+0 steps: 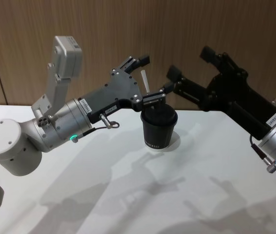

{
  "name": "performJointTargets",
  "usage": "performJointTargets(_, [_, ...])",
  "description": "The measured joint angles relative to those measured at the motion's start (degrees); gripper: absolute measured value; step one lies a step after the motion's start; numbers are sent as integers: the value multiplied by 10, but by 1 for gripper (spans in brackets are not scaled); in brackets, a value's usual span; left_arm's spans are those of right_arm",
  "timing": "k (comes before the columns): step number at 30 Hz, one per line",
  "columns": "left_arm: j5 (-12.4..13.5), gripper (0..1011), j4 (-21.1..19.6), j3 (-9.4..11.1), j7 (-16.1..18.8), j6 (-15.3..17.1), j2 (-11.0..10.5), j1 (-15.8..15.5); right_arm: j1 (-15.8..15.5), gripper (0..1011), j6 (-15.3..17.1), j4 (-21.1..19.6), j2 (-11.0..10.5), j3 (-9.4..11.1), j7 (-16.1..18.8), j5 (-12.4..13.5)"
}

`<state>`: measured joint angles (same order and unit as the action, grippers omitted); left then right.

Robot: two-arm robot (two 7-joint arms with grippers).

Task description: Pick up the straw with one hand, pass it to the other hand, and insert it into the cup.

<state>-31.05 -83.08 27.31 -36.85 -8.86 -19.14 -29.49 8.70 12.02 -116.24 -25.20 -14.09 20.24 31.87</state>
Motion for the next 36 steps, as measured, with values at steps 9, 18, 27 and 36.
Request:
performJointTargets(9, [-3,1000,-5,-1,0,2,-3,3,0,1001,1,-3,0,-3,-1,0])
performJointTargets(18, [-5,1001,-7,-1,0,3,-4,4,1,1001,1,-4,0,-5,-2,0])
performJointTargets(27, [-5,1001,-8,-1,0,3,-4,5,1,1001,1,-4,0,-5,-2,0])
performJointTargets(36, [-6,1000,-9,-1,0,3,-5,5,1,1001,1,-5,0,-6,-2,0])
